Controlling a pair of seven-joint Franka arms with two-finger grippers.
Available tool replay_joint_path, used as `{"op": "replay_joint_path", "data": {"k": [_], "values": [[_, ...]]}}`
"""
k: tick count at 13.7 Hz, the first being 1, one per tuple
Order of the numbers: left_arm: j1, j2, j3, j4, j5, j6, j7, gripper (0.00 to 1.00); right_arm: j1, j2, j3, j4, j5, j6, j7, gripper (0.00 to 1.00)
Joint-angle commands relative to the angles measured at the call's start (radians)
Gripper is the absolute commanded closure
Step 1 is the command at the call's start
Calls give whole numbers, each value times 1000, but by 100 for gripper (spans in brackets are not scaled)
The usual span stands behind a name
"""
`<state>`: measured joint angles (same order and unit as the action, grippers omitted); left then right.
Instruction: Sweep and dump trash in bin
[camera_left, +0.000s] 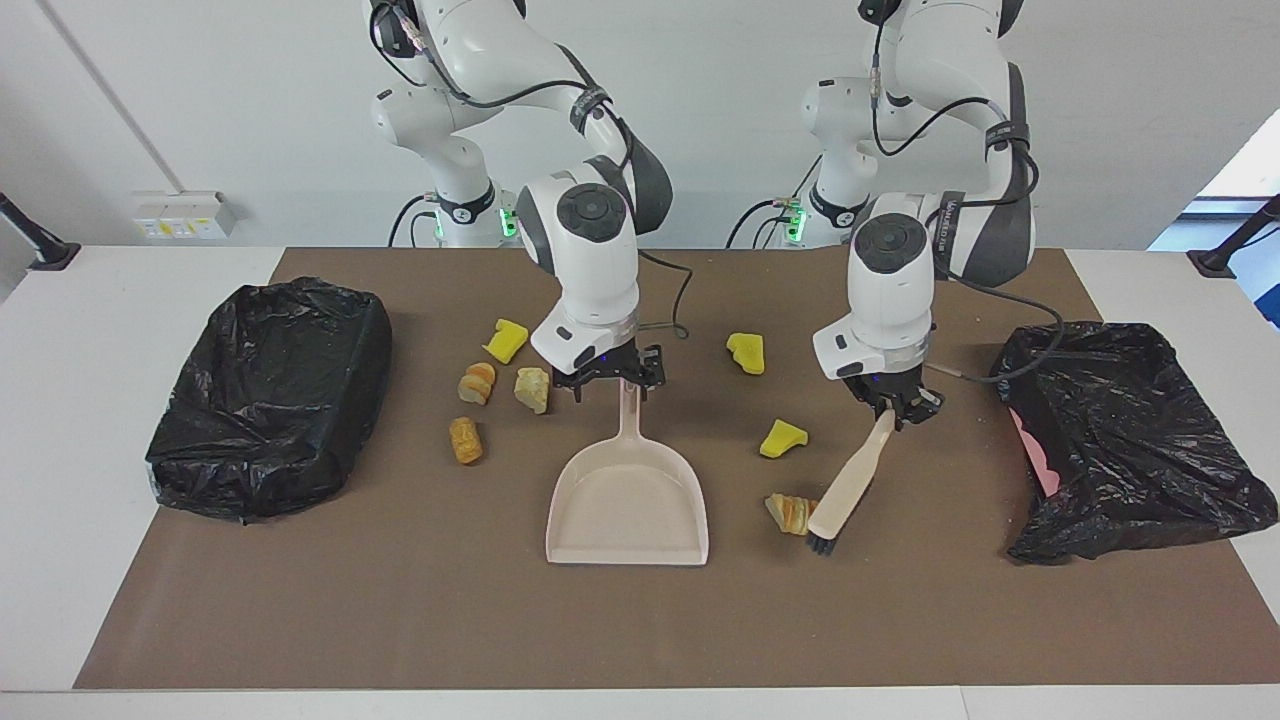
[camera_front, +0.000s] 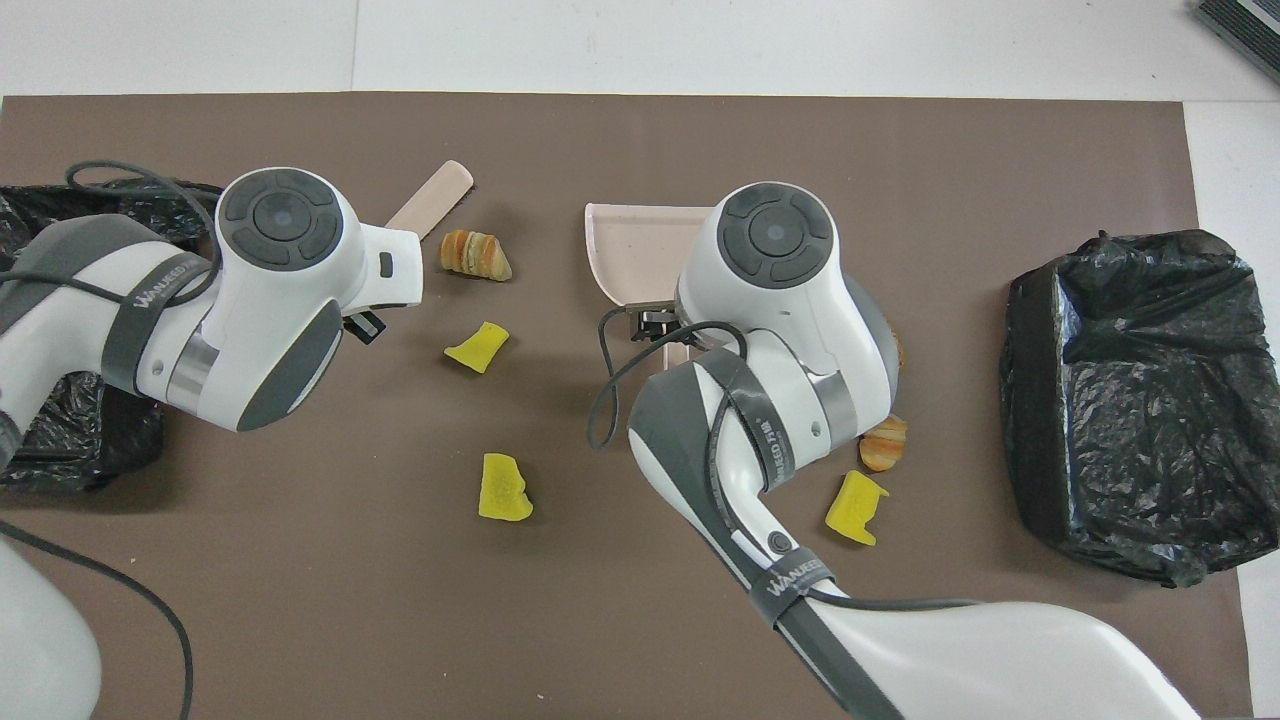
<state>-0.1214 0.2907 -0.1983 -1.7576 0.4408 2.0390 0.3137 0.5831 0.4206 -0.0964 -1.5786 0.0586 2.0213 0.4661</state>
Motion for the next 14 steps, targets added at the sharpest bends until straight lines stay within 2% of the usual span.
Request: {"op": "replay_joint_path", "data": {"k": [1, 3, 5, 6, 7, 8, 10, 11, 13, 14], "values": [[44, 70, -13, 67, 62, 82, 111, 100, 9, 17, 3, -33, 21, 37, 2, 0], [48, 117, -13, 116, 64, 89, 140, 100, 18, 17, 3, -53, 21, 39, -1, 0], [37, 182, -13, 190, 81, 78, 142, 100, 24, 17, 3, -66, 23, 37, 0, 26], [29, 203, -13, 194, 126, 87, 143, 100, 24, 15, 3, -67, 24, 37, 8, 38], [31, 206, -15, 191, 143, 90, 172, 100, 24, 14, 3, -70, 27, 37, 11, 46], [29, 206, -15, 185, 148, 105, 286, 100, 24, 12, 3, -75, 27, 33, 9, 49], [26, 199, -13, 143, 151, 209, 674, 100, 26, 3, 4, -102, 36, 42, 11, 52], [25, 190, -13, 126, 148, 211, 762, 100, 26, 3, 3, -104, 47, 46, 9, 52], [23, 171, -15, 93, 139, 179, 749, 100, 26, 3, 3, -106, 47, 50, 8, 56], [25, 160, -18, 67, 139, 179, 724, 100, 26, 1, 3, -104, 47, 48, 8, 67]]}}
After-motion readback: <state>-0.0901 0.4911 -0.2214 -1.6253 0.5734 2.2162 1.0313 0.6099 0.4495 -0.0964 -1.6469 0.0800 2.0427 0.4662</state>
